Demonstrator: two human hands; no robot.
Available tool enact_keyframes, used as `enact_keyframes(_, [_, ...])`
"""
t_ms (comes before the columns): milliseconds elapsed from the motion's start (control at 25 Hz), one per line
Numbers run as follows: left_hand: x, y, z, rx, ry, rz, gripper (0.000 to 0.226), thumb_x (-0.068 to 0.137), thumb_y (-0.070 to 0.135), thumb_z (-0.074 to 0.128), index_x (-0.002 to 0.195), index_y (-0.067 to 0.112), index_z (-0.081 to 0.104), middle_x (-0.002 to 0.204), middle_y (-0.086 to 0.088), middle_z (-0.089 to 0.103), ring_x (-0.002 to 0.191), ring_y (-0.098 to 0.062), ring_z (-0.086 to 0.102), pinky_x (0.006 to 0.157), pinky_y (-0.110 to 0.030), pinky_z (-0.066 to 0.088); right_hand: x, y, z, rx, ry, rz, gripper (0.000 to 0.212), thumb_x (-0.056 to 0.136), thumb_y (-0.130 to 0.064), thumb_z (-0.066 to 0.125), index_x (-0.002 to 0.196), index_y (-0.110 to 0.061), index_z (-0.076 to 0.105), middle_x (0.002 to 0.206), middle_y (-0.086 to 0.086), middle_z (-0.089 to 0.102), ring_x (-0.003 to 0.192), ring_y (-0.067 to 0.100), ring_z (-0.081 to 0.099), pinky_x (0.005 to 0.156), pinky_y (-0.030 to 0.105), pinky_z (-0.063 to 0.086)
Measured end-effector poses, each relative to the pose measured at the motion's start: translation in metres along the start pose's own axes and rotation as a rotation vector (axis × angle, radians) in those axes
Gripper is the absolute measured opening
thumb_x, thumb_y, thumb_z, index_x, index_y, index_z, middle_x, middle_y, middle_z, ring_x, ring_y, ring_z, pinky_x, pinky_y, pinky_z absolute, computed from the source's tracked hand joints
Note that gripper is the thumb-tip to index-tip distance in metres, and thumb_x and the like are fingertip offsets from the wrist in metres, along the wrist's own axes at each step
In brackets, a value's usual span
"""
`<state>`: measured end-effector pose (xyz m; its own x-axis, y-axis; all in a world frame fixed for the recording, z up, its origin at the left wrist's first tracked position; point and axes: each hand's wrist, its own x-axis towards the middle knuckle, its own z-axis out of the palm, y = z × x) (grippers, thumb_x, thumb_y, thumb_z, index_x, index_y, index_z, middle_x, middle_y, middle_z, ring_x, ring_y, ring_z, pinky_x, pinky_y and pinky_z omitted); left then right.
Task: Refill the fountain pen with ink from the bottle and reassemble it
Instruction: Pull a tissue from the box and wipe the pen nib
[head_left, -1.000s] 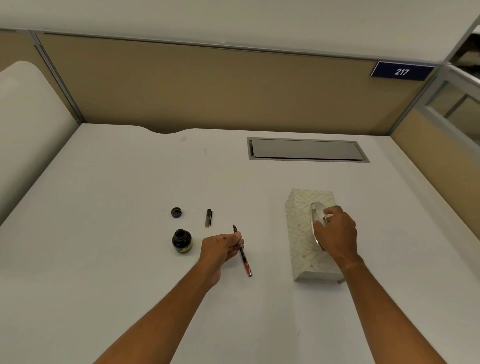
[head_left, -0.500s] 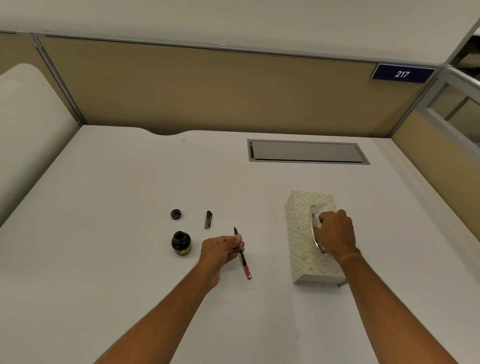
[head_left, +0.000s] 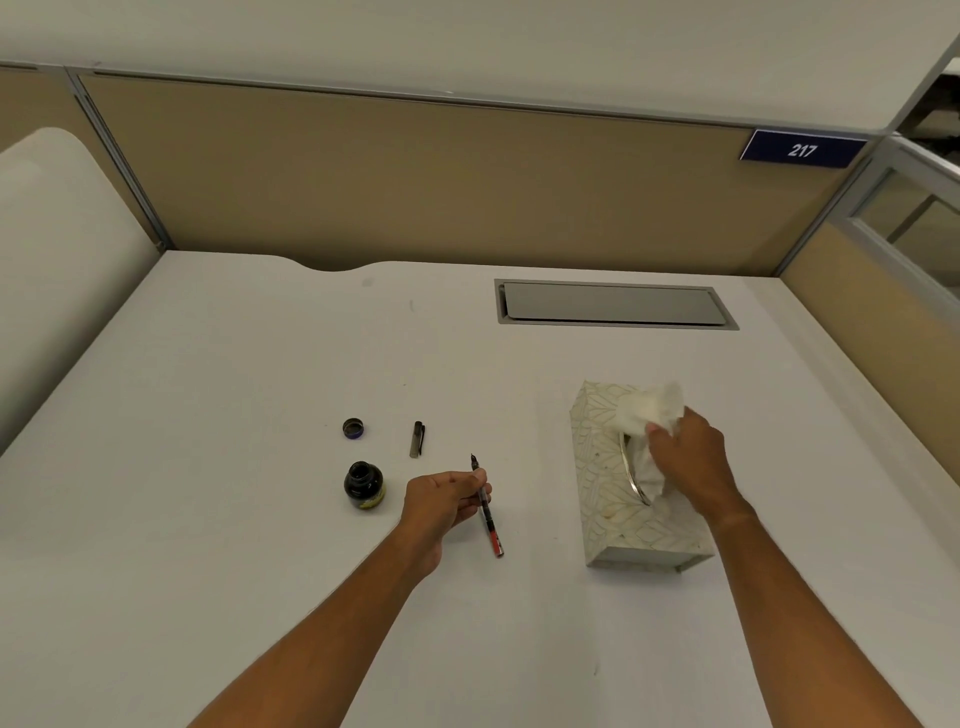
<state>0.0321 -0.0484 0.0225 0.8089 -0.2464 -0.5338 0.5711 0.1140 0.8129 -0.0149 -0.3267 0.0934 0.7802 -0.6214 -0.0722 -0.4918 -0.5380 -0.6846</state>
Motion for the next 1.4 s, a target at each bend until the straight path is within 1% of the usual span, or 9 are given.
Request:
enact_keyframes(240, [-0.004,0.004,0.002,0.017,-0.025,0.015,0.021,0.084,0.021,0.07,0.092,0.001,0.073,0.09,-0.014,0.075,0.085,-0.02,0.071,0.069,-0.022,0.052,-0.012,-0.034,-0.022,0.261,0.171,-0.176,0.024,0.101,-0.018,0.045,0.12,-0.004,0.048,0.102,0.005,0.059,0.085,0.019,0.056,0.067,0.024,0.044])
enact_keyframes(360, [-0.009,0.009,0.002,0.04,-0.045,0.038,0.022,0.085,0.019,0.07,0.093,-0.001,0.073,0.092,-0.016,0.075,0.085,-0.021,0.072,0.065,-0.019,0.053,-0.017,-0.036,-0.011,0.304,0.011,-0.296,0.016,0.095,0.0,0.051,0.105,-0.007,0.062,0.096,0.007,0.068,0.085,0.022,0.064,0.07,0.025,0.051])
enact_keyframes(480, [-0.013,0.013,0.0,0.065,-0.055,0.075,0.021,0.085,0.018,0.069,0.092,-0.001,0.073,0.091,-0.017,0.074,0.085,-0.021,0.072,0.068,-0.02,0.053,-0.029,-0.036,0.015,0.2,-0.145,-0.342,0.036,0.079,0.016,0.051,0.083,-0.01,0.075,0.087,0.006,0.073,0.082,0.014,0.066,0.076,0.03,0.052])
enact_keyframes(600, [-0.015,0.017,-0.005,0.086,-0.04,0.105,0.02,0.084,0.018,0.071,0.089,-0.001,0.073,0.089,-0.016,0.075,0.084,-0.021,0.071,0.073,-0.024,0.053,-0.046,-0.039,0.041,0.256,-0.377,-0.307,0.014,0.078,-0.015,0.065,0.084,-0.018,0.078,0.091,-0.003,0.071,0.086,0.001,0.064,0.078,0.028,0.05])
enact_keyframes(720, [-0.017,0.018,-0.01,0.119,-0.022,0.133,0.017,0.084,0.017,0.071,0.085,0.001,0.074,0.087,-0.013,0.075,0.082,-0.018,0.072,0.07,-0.021,0.054,-0.056,-0.04,0.063,0.198,-0.478,-0.291,0.029,0.084,-0.046,0.062,0.085,-0.018,0.071,0.094,0.0,0.068,0.09,0.015,0.064,0.077,0.032,0.048])
enact_keyframes(960, [-0.021,0.017,-0.01,0.179,-0.035,0.179,0.014,0.084,0.016,0.071,0.085,0.003,0.075,0.081,-0.01,0.075,0.075,-0.013,0.071,0.066,-0.018,0.054,-0.065,-0.046,0.089,0.093,-0.372,-0.496,0.012,0.078,-0.007,0.073,0.088,-0.012,0.079,0.094,0.0,0.072,0.087,0.01,0.067,0.07,0.004,0.045])
enact_keyframes(1080, [-0.022,0.018,-0.009,0.195,-0.029,0.187,0.009,0.083,0.016,0.072,0.082,0.009,0.076,0.077,-0.005,0.075,0.072,-0.009,0.07,0.066,-0.018,0.054,-0.071,-0.052,0.09,0.133,-0.374,-0.525,0.013,0.077,-0.015,0.077,0.09,-0.014,0.08,0.097,-0.001,0.074,0.089,0.009,0.068,0.074,0.008,0.048])
enact_keyframes(1240, [-0.021,0.018,-0.011,0.188,-0.029,0.198,0.009,0.082,0.017,0.073,0.081,0.009,0.077,0.077,-0.006,0.075,0.072,-0.011,0.069,0.071,-0.024,0.056,-0.079,-0.059,0.082,0.347,-0.57,-0.38,0.027,0.09,-0.033,0.054,0.077,-0.022,0.076,0.083,-0.011,0.072,0.08,0.005,0.063,0.072,0.017,0.046])
enact_keyframes(1400, [-0.022,0.018,-0.01,0.193,-0.032,0.199,0.011,0.081,0.018,0.074,0.083,0.008,0.077,0.076,-0.008,0.075,0.072,-0.013,0.069,0.072,-0.025,0.055,-0.079,-0.061,0.086,0.205,-0.467,-0.342,0.017,0.088,-0.008,0.064,0.083,-0.021,0.075,0.087,-0.01,0.072,0.089,0.005,0.067,0.073,0.007,0.046])
